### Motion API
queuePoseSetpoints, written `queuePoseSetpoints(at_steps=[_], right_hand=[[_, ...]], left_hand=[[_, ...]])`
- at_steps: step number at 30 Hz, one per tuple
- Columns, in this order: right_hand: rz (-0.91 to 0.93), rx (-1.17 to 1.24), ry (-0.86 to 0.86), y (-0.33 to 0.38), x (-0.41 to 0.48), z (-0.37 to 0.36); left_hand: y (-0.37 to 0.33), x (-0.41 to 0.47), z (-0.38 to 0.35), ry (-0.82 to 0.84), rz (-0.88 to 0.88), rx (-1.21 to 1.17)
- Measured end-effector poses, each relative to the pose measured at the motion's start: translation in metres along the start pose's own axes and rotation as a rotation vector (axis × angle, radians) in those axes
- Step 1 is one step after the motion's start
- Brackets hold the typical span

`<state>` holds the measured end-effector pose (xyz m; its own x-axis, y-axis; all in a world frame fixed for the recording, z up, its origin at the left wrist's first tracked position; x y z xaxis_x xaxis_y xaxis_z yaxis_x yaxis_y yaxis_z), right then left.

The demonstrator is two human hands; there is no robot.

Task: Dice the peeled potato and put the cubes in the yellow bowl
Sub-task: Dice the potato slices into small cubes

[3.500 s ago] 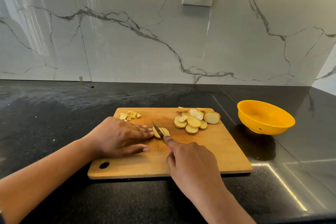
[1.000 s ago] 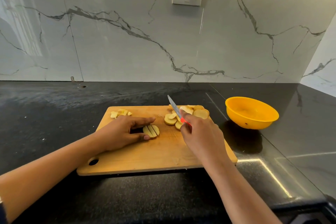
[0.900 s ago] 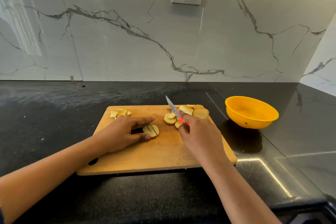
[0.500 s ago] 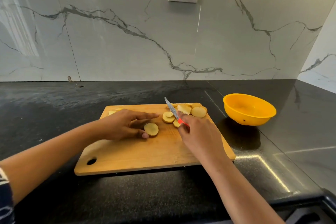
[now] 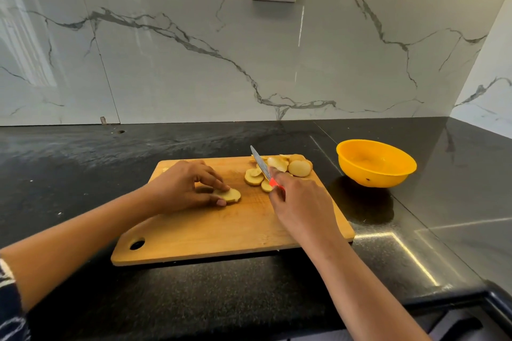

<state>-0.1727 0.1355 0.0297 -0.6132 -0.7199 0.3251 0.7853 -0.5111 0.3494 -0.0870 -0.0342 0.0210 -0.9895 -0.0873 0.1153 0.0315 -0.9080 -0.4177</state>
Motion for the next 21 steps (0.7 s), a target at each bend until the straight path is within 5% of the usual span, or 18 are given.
queuePoseSetpoints(at_steps=[6, 14, 21], right_hand=[[0.008, -0.031, 0.093, 0.017, -0.011, 0.001], [0.041, -0.119, 0.199, 0.031, -0.048, -0.001], [0.024, -0.202, 0.227, 0.042, -0.052, -0.019]], left_hand=[[-0.001, -0.023, 0.004, -0.305, 0.040, 0.171], [0.019, -0.036, 0.009, -0.233, 0.156, 0.076], [0.010, -0.036, 0.003, -0.229, 0.055, 0.142]])
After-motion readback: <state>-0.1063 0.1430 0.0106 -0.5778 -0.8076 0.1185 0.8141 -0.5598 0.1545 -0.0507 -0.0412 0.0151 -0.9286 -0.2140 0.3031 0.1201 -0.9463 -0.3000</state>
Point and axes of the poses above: each hand's wrist, its own x-axis towards the middle knuckle, its own z-axis out of the back of the hand, y = z × x, the point moved 7 cm from there along x, towards the middle knuckle, and after that the axes turned 6 degrees about y, right-handed, at the moved point
